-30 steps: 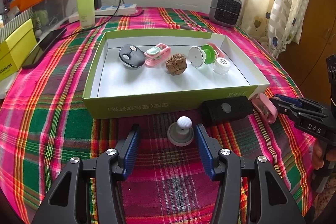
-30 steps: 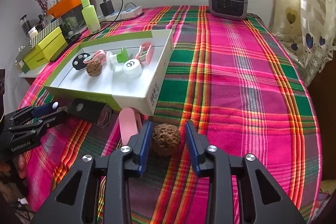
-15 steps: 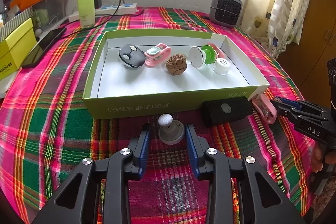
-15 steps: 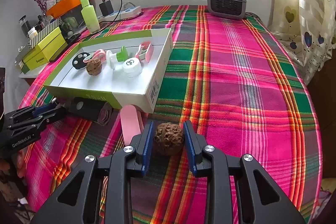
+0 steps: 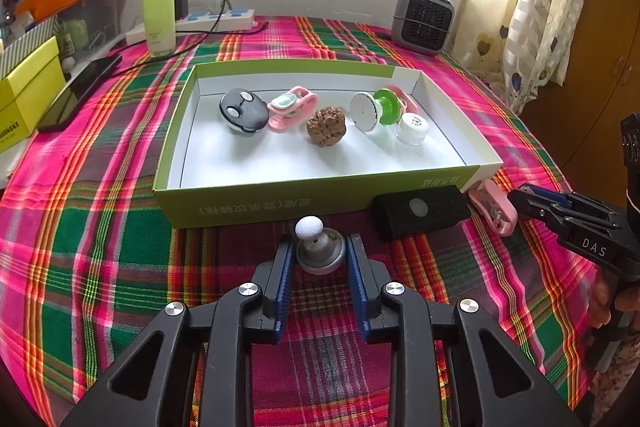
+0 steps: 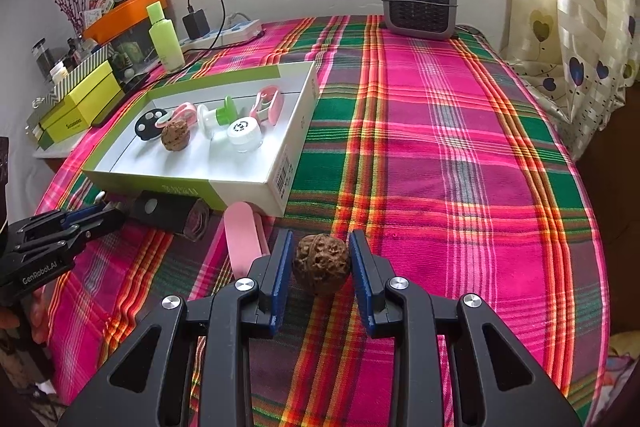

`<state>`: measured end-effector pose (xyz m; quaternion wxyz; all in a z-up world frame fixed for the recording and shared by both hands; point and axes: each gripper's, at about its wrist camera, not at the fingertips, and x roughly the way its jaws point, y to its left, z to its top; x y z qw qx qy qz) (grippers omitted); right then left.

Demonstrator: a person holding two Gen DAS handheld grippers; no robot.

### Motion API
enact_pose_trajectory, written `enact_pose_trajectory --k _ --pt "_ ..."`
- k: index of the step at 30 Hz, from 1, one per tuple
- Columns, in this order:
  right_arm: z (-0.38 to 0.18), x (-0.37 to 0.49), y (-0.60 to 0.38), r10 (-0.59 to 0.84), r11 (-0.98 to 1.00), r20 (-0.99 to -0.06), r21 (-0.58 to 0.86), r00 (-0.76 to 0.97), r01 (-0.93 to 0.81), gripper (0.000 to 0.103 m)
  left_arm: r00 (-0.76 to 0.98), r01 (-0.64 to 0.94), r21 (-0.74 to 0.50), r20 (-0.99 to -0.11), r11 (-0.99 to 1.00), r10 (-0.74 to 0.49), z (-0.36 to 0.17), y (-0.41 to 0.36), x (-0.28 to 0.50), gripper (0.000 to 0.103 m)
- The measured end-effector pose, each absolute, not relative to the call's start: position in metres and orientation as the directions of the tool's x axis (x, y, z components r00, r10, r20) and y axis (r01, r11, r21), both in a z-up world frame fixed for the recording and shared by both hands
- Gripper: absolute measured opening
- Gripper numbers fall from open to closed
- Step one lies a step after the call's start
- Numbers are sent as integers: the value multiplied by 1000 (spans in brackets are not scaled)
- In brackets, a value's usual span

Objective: Organize objects
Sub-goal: 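Carry the walnut and white peg with both grippers over the box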

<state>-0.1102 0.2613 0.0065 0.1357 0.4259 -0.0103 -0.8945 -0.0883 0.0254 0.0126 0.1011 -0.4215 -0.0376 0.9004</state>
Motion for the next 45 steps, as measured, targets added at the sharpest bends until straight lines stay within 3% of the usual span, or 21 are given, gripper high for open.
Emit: enact_pose_trajectory --k 45 --pt "43 -114 207 -343 -931 -691 160 -637 327 30 -690 -150 -152 -692 -977 214 45 13 -89 24"
